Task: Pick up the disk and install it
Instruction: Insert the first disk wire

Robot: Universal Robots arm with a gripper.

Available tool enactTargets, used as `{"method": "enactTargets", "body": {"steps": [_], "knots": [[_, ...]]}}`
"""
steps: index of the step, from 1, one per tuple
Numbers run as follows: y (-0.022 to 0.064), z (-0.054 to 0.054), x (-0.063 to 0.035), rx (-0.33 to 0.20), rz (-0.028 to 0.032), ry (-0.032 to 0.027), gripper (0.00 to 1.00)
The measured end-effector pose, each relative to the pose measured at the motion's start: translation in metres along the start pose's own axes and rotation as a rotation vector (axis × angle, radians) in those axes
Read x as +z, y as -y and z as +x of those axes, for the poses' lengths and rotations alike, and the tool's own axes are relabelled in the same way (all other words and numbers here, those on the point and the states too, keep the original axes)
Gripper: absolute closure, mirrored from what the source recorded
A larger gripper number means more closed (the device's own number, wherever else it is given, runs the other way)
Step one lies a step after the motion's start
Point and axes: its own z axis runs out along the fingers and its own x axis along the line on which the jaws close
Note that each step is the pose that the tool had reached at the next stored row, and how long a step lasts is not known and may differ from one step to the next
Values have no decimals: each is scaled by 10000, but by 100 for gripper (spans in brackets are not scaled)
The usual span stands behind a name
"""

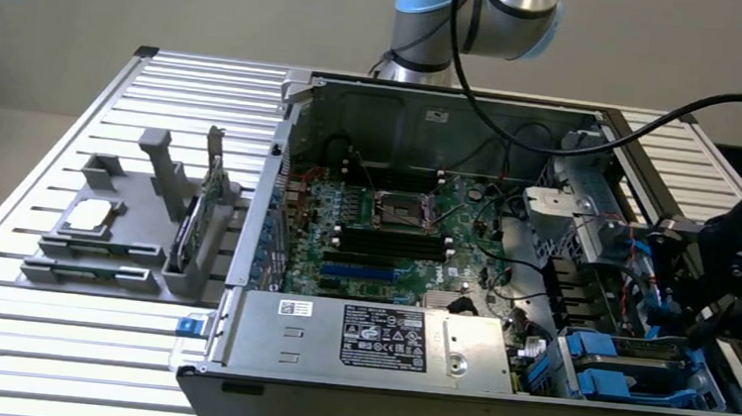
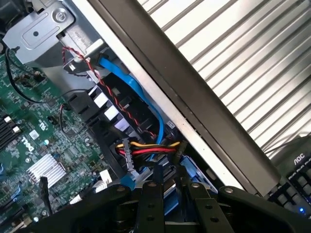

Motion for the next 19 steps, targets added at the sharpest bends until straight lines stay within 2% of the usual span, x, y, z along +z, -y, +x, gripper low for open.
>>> {"method": "enactTargets", "body": {"steps": [7, 19], "knots": [[-25, -31, 26, 359, -48, -13, 75], [-33, -42, 49, 1049, -72, 24, 75]]}}
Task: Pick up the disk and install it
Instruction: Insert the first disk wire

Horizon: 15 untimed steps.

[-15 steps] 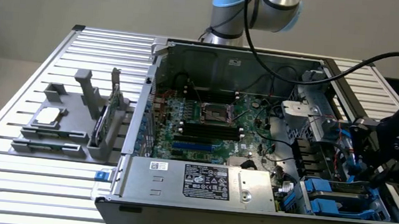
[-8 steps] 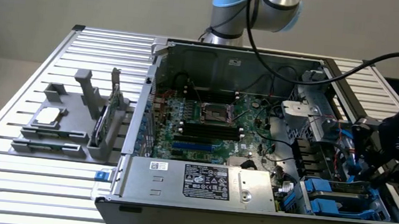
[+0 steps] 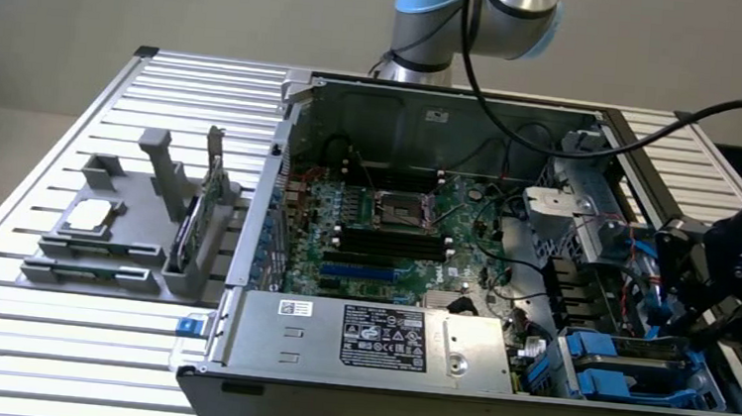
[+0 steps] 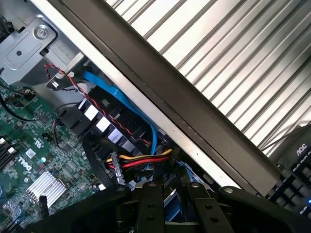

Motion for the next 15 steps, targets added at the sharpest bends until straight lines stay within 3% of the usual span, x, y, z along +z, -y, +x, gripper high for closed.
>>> {"method": "enactTargets", "body": {"steps": [10, 15], "knots": [[-13, -16, 42, 377, -69, -51, 75], [-16, -25, 44, 433, -17, -154, 75]]}}
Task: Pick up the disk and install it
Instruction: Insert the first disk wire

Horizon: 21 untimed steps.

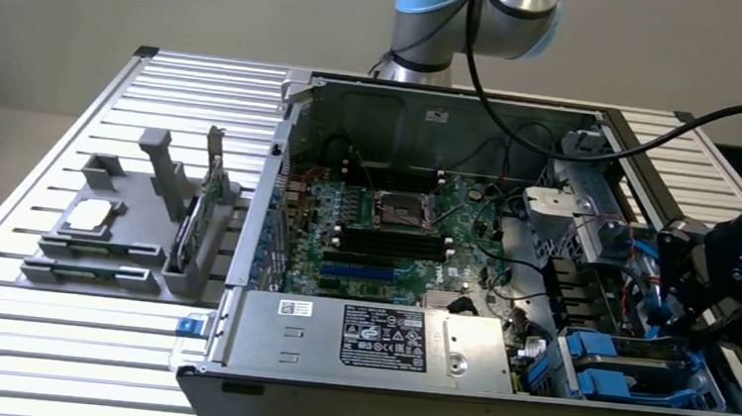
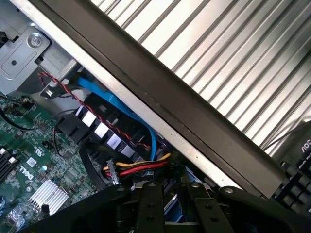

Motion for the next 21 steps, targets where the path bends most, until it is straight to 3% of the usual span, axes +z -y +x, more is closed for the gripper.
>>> {"method": "enactTargets", "body": {"steps": [3, 6, 21], "knots": [[1, -3, 0, 32, 50, -104, 75], [-3, -9, 0, 58, 52, -187, 75], [-42, -75, 16, 160, -223, -698, 75]]}}
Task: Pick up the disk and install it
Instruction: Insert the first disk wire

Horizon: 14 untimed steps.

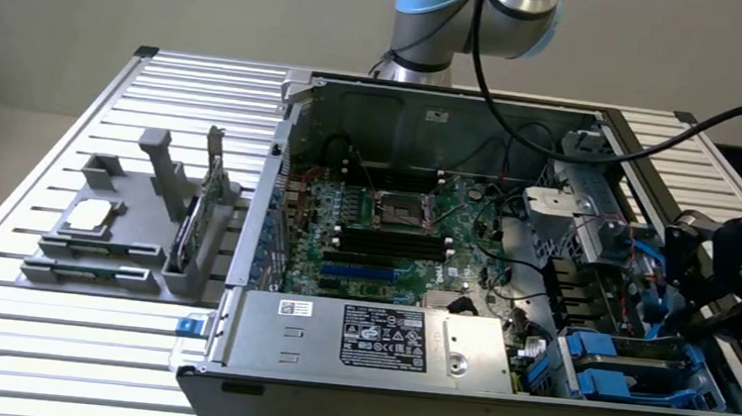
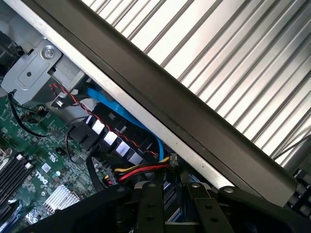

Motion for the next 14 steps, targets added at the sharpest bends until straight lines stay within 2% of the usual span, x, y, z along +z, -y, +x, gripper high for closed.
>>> {"method": "enactTargets", "body": {"steps": [2, 3, 7, 10, 13, 14], "knots": [[4, -6, 3, 7, -42, -59, 77], [6, -9, 2, 10, -68, -92, 82], [13, -17, -2, 33, -196, -275, 82], [31, -6, -30, 61, -349, -466, 82], [87, 36, -69, 108, -512, -667, 82], [104, 49, -79, 124, -555, -719, 82]]}}
